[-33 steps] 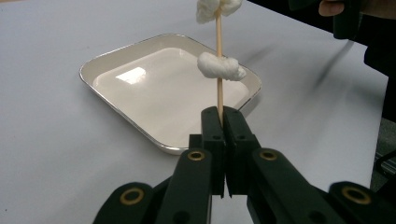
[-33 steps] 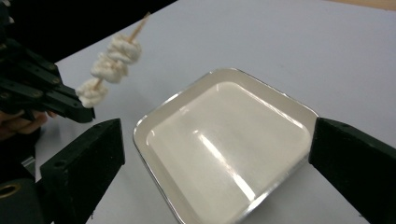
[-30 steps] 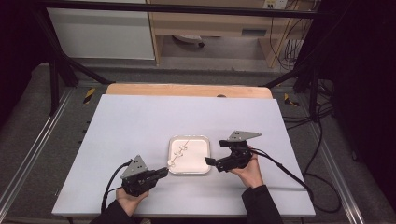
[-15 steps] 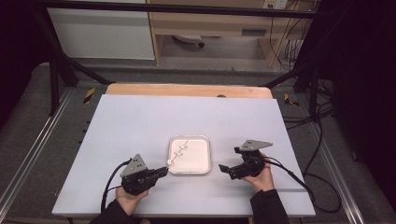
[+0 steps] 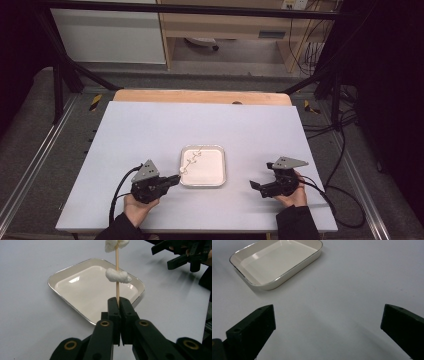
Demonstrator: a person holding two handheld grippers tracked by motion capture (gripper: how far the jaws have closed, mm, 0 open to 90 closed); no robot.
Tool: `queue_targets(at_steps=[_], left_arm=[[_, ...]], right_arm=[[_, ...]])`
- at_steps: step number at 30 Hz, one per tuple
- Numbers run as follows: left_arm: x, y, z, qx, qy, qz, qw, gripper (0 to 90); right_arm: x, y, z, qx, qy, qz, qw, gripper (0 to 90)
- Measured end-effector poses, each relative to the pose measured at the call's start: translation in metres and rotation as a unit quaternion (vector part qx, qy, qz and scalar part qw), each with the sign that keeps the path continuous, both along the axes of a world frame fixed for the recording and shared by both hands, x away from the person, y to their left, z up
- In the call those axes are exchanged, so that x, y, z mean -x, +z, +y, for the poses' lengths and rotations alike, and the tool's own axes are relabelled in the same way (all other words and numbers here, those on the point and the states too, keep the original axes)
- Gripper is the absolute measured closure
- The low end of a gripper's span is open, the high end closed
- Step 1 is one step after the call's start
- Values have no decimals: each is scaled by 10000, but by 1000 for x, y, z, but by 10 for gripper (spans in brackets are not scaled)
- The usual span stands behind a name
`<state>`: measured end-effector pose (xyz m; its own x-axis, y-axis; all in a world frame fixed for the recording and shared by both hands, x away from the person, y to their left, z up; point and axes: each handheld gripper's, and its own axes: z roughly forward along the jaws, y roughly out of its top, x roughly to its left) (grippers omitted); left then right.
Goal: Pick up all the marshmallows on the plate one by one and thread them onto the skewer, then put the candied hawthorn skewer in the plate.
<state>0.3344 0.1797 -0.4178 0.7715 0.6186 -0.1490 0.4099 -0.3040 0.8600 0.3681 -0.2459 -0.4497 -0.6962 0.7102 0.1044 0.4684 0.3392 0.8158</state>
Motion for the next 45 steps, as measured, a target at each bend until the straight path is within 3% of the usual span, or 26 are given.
queue_targets(at_steps=[6, 21, 35, 45], left_arm=[[-8, 5, -5, -93, 21, 95, 9999, 882], [-33, 4, -33, -482, 231, 286, 9982, 880], [-46, -14, -54, -983, 411, 619, 9924, 880], [-45, -22, -62, -1383, 500, 833, 9856, 880]], right_arm=[[3, -2, -6, 134, -33, 22, 9999, 4], [6, -3, -15, 15, -103, -6, 9999, 4], [6, -4, -14, -19, -92, 51, 9999, 4], [6, -5, -14, -5, -104, 114, 9999, 4]])
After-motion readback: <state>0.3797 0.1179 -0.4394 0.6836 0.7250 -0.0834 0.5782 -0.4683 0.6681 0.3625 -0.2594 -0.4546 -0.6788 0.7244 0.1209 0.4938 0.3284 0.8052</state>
